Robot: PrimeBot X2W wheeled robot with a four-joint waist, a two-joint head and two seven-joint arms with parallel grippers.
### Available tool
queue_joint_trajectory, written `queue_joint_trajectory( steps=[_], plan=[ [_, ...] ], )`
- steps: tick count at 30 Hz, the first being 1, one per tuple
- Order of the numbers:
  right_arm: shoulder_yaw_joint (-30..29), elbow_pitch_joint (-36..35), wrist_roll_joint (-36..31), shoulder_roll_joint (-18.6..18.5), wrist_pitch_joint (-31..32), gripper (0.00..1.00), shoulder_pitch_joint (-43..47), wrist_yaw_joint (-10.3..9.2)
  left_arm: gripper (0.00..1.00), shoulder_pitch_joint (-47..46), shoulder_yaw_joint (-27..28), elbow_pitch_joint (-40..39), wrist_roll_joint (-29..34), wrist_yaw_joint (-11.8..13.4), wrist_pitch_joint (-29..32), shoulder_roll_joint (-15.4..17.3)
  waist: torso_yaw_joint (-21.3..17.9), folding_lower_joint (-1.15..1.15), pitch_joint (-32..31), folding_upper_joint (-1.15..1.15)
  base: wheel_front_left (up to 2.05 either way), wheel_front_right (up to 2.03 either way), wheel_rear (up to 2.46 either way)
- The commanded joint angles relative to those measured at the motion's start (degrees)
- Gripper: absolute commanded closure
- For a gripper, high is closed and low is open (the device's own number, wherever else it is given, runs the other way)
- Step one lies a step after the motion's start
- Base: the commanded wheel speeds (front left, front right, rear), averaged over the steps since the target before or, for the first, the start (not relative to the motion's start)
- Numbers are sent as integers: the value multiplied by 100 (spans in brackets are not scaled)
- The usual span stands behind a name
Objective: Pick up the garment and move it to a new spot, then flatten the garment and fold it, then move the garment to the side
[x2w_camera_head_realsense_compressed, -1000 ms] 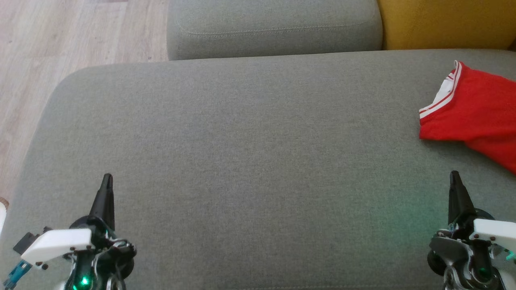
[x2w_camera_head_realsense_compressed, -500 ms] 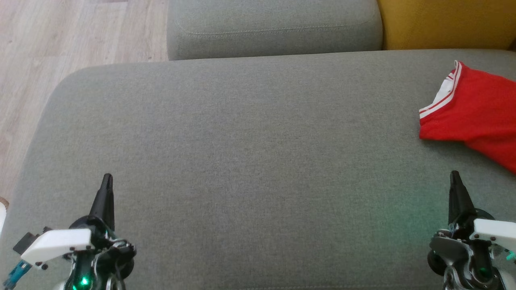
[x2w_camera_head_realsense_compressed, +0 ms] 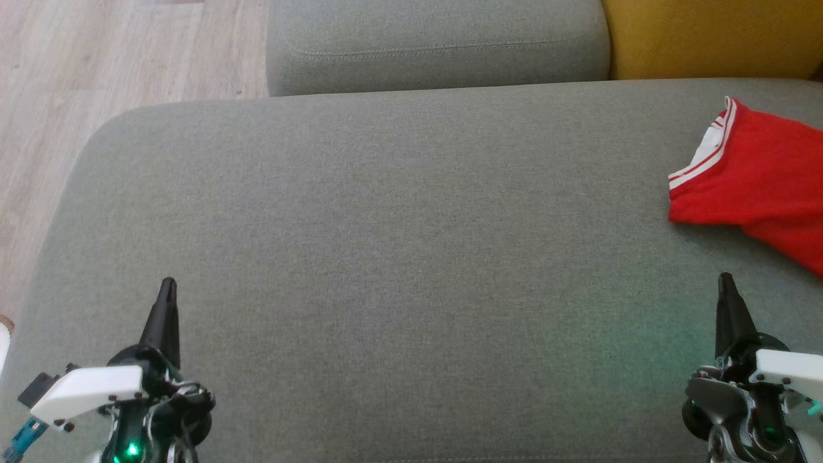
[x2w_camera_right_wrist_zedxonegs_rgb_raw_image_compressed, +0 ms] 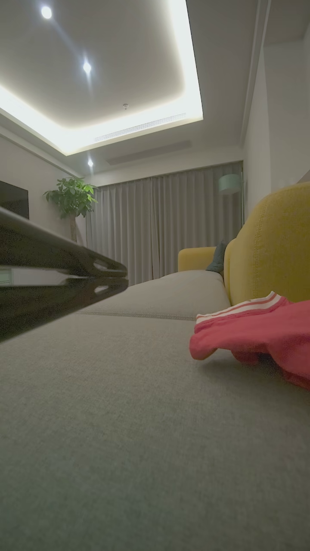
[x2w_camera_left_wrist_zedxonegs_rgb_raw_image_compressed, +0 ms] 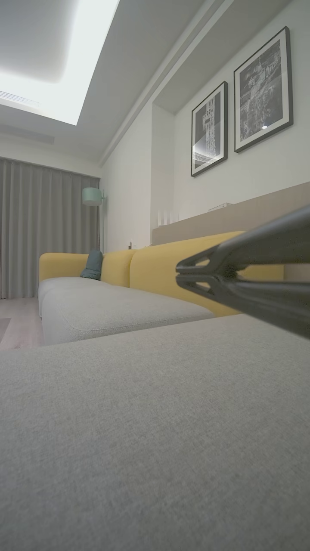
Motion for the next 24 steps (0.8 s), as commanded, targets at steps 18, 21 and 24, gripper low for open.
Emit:
queue_joint_trajectory(
  steps=[18,21,24],
  plan=[
    [114,-218,33,-33,35,100,-318,-4,100,-309,221,-164,41,-42,51,25,0,0,0,0,0,0,0],
    [113,-218,33,-32,36,100,-318,-4,100,-309,224,-164,43,-42,54,23,0,0,0,0,0,0,0],
    [113,-218,32,-32,36,100,-318,-4,100,-309,227,-163,45,-42,56,21,0,0,0,0,0,0,0]
  ],
)
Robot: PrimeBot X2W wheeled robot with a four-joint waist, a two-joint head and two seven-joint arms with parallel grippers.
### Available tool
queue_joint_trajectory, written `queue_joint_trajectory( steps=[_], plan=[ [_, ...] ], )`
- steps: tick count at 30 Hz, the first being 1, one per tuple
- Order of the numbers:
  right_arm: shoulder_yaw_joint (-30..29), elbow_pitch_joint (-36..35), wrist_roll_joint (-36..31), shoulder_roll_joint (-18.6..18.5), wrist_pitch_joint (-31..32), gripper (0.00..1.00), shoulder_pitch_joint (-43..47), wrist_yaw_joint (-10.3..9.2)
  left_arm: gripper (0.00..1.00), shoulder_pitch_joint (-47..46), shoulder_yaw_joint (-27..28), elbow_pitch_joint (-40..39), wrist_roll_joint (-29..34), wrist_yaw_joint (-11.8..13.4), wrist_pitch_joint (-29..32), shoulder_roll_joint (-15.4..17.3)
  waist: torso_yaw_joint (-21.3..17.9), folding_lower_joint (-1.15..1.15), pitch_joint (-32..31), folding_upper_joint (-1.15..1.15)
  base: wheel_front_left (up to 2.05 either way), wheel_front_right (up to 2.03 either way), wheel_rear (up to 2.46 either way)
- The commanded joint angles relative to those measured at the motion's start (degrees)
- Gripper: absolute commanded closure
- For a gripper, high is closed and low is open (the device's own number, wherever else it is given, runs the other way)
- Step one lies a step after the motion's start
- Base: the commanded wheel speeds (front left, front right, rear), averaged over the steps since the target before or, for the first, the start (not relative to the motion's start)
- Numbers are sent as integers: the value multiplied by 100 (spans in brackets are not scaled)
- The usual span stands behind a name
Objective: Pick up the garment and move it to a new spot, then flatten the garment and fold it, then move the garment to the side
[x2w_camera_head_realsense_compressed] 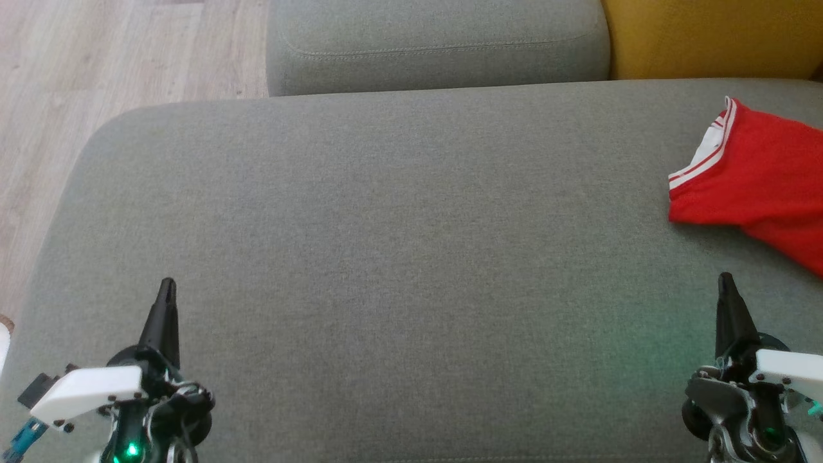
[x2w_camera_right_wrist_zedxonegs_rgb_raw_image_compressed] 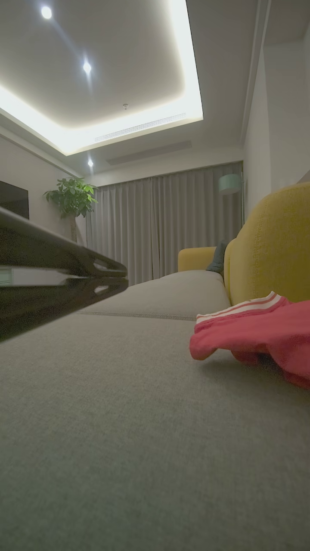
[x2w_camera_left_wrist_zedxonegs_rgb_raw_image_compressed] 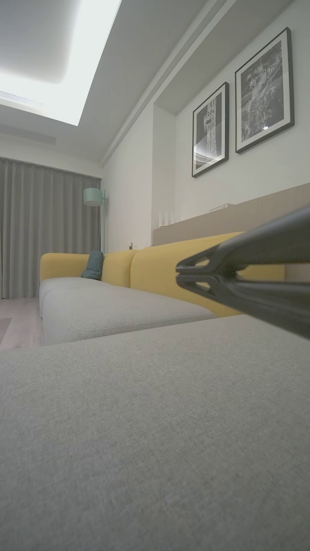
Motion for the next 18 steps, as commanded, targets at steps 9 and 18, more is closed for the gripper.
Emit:
queue_joint_trajectory(
  steps=[9,18],
  plan=[
    [114,-218,31,-31,32,100,-318,-4,100,-310,206,-166,51,-42,55,34,0,0,0,0,0,0,0],
    [113,-218,30,-30,33,100,-318,-4,100,-310,213,-166,57,-42,61,29,0,0,0,0,0,0,0]
  ],
)
